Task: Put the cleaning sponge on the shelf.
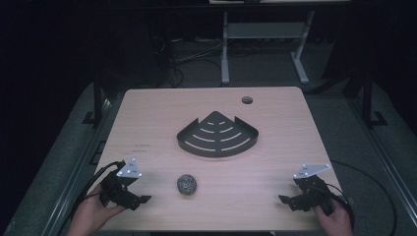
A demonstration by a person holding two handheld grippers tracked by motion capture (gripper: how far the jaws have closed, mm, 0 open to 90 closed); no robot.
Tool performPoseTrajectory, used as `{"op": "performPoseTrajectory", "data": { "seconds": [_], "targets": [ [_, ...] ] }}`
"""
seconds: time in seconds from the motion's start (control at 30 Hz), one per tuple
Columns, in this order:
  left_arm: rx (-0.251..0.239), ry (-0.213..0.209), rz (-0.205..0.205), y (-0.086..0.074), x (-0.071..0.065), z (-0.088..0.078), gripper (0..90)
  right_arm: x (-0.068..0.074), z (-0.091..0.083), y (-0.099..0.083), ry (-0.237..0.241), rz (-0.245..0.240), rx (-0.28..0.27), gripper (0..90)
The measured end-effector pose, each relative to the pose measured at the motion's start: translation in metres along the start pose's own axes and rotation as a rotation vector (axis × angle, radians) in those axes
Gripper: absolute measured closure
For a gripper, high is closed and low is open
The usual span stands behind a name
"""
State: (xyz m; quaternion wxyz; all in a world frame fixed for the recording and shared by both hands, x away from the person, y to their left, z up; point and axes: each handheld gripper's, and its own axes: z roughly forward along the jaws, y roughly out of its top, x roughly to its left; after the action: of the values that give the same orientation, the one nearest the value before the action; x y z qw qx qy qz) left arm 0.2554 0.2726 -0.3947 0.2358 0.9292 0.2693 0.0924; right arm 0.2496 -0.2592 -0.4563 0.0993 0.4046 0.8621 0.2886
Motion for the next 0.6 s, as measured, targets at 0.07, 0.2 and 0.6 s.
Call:
{"op": "performPoseTrajectory", "data": {
  "seconds": [0.07, 0.2, 0.6],
  "targets": [
    [0.003, -0.003, 0.002, 0.002, -0.001, 0.001, 18.0, 0.000, 0.000, 0.000, 0.001, 0.001, 0.000, 14.3],
    [0.004, -0.013, 0.008, 0.008, -0.003, 0.005, 18.1, 0.000, 0.000, 0.000, 0.001, -0.001, 0.000, 14.4],
    [0.000, -0.038, 0.029, 0.023, -0.011, 0.017, 18.1, 0.000, -0.001, -0.001, 0.002, 0.000, -0.002, 14.3]
  ]
}}
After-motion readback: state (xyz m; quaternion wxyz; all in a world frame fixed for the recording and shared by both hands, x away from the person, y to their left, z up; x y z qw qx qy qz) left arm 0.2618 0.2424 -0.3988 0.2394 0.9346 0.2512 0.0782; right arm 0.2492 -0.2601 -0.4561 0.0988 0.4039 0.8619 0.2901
